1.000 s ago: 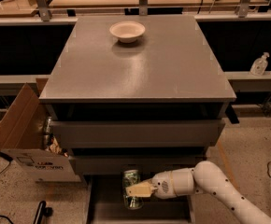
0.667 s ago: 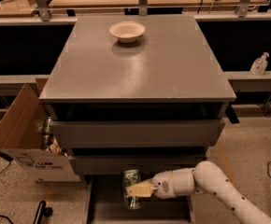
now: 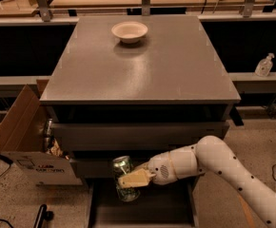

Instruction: Pick green can from bottom drawer and place on counter

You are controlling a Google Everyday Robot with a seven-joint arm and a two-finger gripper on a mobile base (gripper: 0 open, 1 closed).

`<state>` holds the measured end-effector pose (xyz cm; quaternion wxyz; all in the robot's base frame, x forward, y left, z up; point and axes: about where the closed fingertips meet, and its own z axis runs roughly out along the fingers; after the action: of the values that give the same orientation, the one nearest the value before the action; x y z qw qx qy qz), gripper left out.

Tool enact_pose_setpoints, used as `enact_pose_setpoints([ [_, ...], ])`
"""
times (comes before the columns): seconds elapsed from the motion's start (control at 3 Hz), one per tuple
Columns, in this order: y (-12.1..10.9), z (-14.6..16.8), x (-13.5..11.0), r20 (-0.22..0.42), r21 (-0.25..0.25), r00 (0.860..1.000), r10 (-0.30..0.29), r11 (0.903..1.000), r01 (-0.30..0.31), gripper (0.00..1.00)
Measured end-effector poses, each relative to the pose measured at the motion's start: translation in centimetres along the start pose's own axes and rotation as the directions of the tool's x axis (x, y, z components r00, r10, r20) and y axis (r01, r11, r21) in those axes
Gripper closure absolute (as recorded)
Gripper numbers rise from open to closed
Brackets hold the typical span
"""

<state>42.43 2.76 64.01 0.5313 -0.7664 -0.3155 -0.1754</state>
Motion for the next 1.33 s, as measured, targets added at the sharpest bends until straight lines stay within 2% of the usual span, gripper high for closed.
enact_pose_setpoints([
  [0.33,-6.8,-2.3,4.7,0.071,-0.023,0.995,-0.075,0.9968,0.077,1.0],
  [0.67,-11.3,-5.2,9.2,0.092,-0.095,0.992,-0.091,0.9905,0.1,1.0],
  [1.0,-14.5,-8.3,14.2,0.075,-0.178,0.996,-0.048,0.9821,0.06,1.0],
  [1.33,-14.8,-13.2,21.0,-0.038,-0.311,0.992,0.122,0.9417,-0.128,1.0],
])
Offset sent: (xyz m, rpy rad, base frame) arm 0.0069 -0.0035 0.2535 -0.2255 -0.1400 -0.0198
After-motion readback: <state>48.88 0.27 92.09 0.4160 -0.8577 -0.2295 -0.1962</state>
